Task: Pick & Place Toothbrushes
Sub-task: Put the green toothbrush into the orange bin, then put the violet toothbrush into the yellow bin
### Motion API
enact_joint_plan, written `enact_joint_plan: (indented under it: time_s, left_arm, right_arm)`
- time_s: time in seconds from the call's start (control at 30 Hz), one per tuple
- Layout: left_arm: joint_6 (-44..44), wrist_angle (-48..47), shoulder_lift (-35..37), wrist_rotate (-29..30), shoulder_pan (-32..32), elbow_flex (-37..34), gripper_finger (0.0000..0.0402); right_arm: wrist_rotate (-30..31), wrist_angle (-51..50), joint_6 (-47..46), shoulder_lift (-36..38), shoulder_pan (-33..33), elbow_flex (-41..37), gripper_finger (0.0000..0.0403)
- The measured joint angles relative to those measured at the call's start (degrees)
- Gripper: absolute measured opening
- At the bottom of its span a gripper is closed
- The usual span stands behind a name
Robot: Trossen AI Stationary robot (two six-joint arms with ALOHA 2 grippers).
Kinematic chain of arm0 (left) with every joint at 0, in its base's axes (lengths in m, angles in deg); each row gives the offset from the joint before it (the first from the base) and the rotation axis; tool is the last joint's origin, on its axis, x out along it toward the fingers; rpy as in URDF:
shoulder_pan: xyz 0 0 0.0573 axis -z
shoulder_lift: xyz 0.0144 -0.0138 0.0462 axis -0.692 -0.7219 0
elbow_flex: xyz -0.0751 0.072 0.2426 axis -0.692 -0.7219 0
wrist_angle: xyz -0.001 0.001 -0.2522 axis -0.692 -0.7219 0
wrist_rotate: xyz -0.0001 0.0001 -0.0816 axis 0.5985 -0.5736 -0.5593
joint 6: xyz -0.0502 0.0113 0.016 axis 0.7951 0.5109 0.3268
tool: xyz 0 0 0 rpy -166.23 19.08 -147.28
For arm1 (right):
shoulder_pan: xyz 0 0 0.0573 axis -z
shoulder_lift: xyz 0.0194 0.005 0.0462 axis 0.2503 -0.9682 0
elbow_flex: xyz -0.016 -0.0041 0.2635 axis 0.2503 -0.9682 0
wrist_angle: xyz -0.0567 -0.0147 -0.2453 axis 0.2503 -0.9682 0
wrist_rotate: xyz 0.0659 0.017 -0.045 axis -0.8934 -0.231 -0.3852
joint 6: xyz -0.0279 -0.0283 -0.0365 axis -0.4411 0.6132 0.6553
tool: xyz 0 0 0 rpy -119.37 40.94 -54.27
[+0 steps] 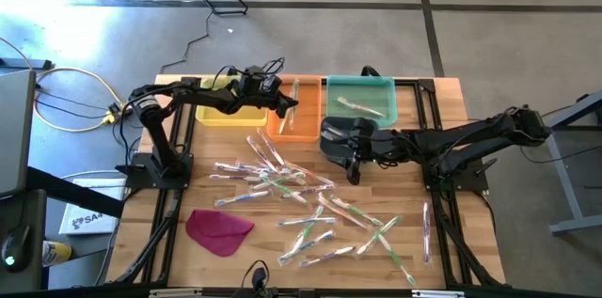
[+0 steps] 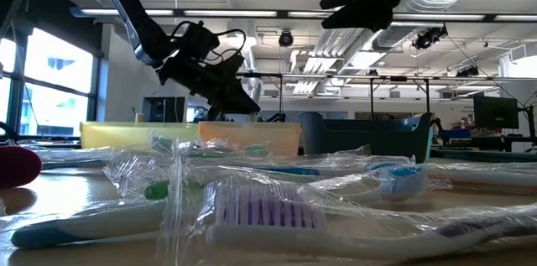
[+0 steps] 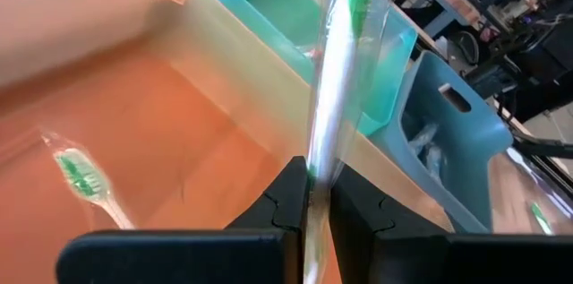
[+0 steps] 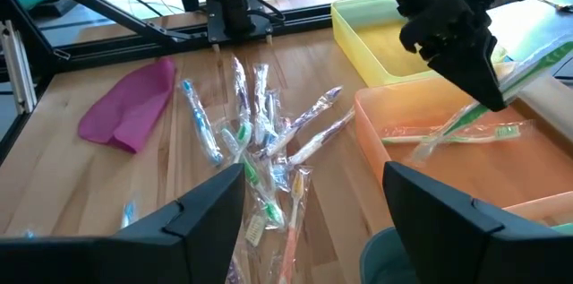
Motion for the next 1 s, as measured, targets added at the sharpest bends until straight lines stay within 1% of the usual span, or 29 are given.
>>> enact_joint_plan:
  time_s: [0.17,0.23,0.47,0.6,0.87,1.0]
  left_arm:
    - [0.0,0.0,0.0,1.5,0.0,0.0,0.0025]
    - [0.0,-0.2,0.0,1.7,0.0,0.0,0.0033]
    - [0.0,-2.7,0.0,2.8,0.0,0.0,0.0104]
    - [-0.5,-3.0,0.0,2.9,0.0,0.0,0.0132]
    - [-0.3,0.5,0.0,3.0,0.0,0.0,0.0140]
    - [-0.2,2.8,0.0,1.2,0.0,0.0,0.0140]
  right_arm:
    - [0.0,0.0,0.0,0.0,0.0,0.0,0.0259]
    - [0.0,0.0,0.0,0.0,0.0,0.0,0.0259]
    - [0.0,0.0,0.0,0.0,0.0,0.0,0.0259]
    - [0.0,0.0,0.0,0.0,0.0,0.0,0.0259]
    - [0.0,0.0,0.0,0.0,0.0,0.0,0.0259]
    - [0.0,0.0,0.0,0.0,0.0,0.0,0.0259]
